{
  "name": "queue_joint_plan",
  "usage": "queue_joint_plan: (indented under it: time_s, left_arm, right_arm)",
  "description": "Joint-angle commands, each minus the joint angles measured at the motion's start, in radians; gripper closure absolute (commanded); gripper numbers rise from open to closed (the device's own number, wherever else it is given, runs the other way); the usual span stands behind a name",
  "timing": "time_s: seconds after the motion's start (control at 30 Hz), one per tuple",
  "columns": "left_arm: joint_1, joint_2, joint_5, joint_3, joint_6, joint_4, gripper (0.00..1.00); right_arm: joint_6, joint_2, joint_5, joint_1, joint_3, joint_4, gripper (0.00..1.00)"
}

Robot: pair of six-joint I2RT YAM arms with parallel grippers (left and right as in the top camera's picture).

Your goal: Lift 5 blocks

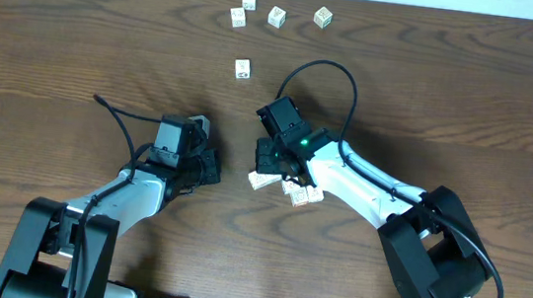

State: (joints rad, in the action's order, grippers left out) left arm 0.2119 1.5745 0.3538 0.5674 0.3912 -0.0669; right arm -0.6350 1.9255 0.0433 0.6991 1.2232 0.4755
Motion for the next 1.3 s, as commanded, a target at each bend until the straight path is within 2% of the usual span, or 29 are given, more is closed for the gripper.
queue_joint_plan:
  time_s: [0.0,0.37,0.87,1.1,1.2,1.27]
  left_arm:
    - [-0.007,0.01,-0.032,-0.005,-0.017,0.021,0.93]
    - [-0.007,0.01,-0.033,-0.005,-0.017,0.021,0.93]
    - [-0.007,0.01,-0.032,-0.005,-0.017,0.022,0.93]
    - [-0.003,0.01,-0.032,-0.005,-0.017,0.038,0.93]
    - [0.006,0.01,-0.021,-0.005,-0.018,0.067,0.93]
    - [0.021,0.008,0.016,-0.005,-0.063,0.08,0.93]
  right_arm:
    - [-0.098,0.012,-0.02,0.003,0.016,0.001,0.99]
    - [-0.112,0.012,-0.02,0.026,0.016,0.034,0.99]
    - [-0.085,0.012,-0.131,0.034,0.016,0.001,0.99]
    - [-0.08,0.012,-0.169,-0.024,0.016,0.011,0.99]
    - [-0.027,0.012,-0.17,-0.068,0.016,0.048,0.99]
    - [0.011,0.012,-0.17,-0.1,0.016,0.08,0.99]
